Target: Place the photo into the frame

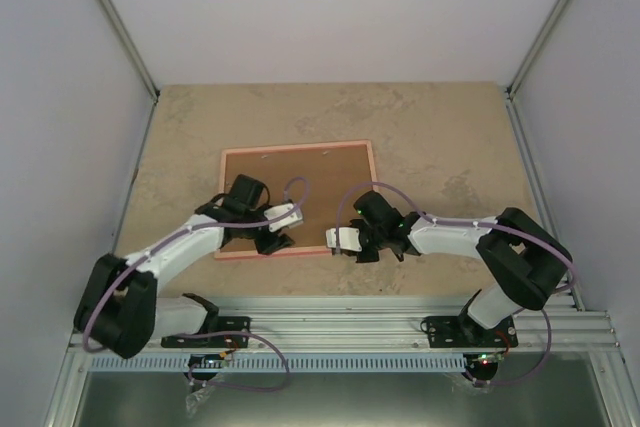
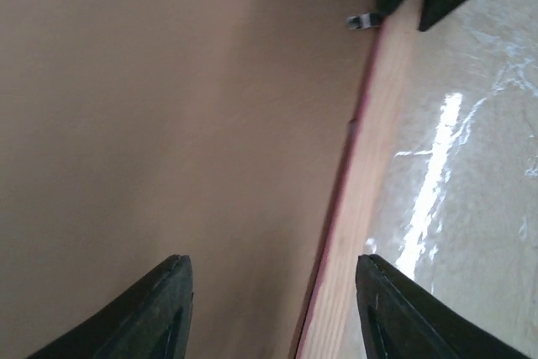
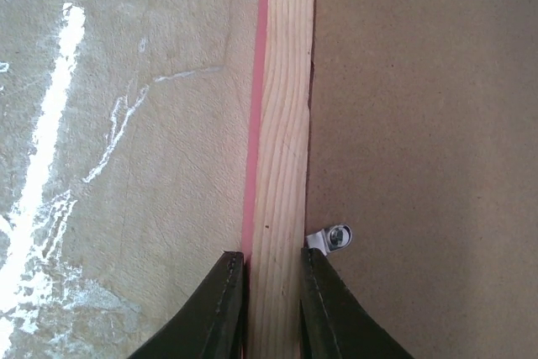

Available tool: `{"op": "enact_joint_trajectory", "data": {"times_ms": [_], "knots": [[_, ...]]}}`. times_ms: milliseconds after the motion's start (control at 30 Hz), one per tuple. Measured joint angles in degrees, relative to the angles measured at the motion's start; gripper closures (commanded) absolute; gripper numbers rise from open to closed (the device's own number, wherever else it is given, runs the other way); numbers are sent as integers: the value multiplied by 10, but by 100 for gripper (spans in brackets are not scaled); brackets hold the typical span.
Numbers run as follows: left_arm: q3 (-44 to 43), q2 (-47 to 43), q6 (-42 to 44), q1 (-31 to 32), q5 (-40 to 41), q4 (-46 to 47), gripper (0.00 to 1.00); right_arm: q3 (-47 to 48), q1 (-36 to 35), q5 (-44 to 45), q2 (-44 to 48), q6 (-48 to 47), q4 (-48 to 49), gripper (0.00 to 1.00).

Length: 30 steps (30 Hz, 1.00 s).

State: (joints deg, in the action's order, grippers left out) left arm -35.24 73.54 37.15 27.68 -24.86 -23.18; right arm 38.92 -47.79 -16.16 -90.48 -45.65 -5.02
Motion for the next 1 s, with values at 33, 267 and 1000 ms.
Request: {"op": "enact_joint_trajectory", "data": {"times_ms": [33,267,1000], "knots": [[0,-19,3,-15,4,-12,42,0,0,2,0,5,0,99],[59,-131,48,-83,46,-93,38,2,-4,14,2,36,-7,100],[96,-76,139,-117,68,-51,39,10,-5,32,4,59,-27,99]]}}
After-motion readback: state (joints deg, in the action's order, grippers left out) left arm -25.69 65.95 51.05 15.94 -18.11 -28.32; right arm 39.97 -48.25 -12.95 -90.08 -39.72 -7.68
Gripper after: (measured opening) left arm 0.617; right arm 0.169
